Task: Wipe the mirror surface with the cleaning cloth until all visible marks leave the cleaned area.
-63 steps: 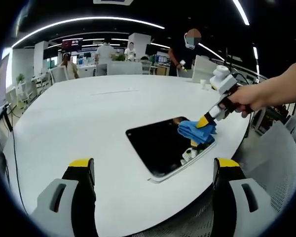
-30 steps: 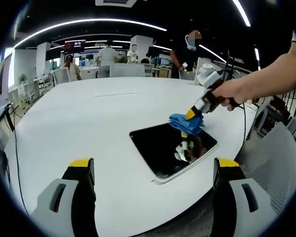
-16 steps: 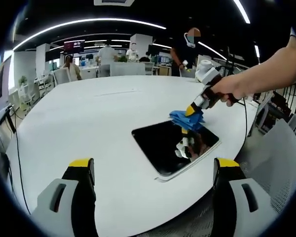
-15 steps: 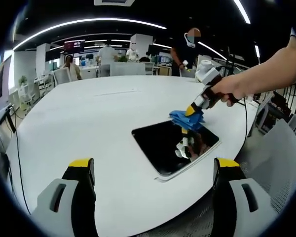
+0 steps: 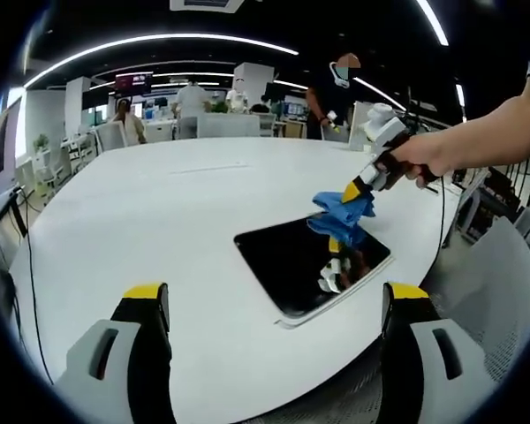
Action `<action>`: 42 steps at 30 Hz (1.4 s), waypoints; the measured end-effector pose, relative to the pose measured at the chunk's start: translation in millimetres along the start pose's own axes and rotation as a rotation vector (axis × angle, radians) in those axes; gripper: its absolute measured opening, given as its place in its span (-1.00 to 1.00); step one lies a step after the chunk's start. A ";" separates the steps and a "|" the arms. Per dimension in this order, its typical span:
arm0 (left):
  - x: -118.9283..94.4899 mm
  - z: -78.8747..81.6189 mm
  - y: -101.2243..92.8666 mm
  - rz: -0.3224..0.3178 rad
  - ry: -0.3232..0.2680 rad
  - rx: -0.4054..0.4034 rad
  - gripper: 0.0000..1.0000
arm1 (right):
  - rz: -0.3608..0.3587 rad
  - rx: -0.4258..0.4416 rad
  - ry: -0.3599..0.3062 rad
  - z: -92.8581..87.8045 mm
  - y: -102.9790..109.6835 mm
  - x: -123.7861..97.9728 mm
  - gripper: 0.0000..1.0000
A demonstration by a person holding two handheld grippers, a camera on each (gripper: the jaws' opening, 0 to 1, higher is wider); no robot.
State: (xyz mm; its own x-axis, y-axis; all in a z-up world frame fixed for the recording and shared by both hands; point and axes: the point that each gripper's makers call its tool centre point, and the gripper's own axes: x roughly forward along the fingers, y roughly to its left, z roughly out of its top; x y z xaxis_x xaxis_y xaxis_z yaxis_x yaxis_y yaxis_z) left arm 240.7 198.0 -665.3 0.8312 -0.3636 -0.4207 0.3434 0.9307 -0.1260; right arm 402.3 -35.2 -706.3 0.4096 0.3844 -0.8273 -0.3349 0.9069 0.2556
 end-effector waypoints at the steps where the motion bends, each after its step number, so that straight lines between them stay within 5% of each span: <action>1: -0.1 0.4 -0.2 -0.001 -0.002 0.002 0.98 | 0.001 0.003 0.000 -0.5 -3.8 -1.6 -0.99; 20: 0.5 0.4 -0.6 -0.003 -0.003 0.010 0.98 | -0.038 0.045 0.015 -26.8 -59.6 -30.8 -0.98; 33: -0.7 -1.7 2.6 0.020 0.010 -0.009 0.98 | -0.045 0.031 0.051 -47.8 -71.4 -16.0 -0.96; 42: -0.8 -4.2 4.5 0.018 0.019 0.010 0.98 | -0.054 -0.167 0.038 -51.1 -73.9 -6.9 -0.92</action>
State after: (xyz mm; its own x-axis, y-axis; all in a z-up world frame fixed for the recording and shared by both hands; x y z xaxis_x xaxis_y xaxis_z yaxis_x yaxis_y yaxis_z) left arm 239.8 202.7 -669.3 0.8287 -0.3462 -0.4397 0.3331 0.9365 -0.1096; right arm 380.9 -113.6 -745.0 0.3994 0.3258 -0.8569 -0.4506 0.8838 0.1260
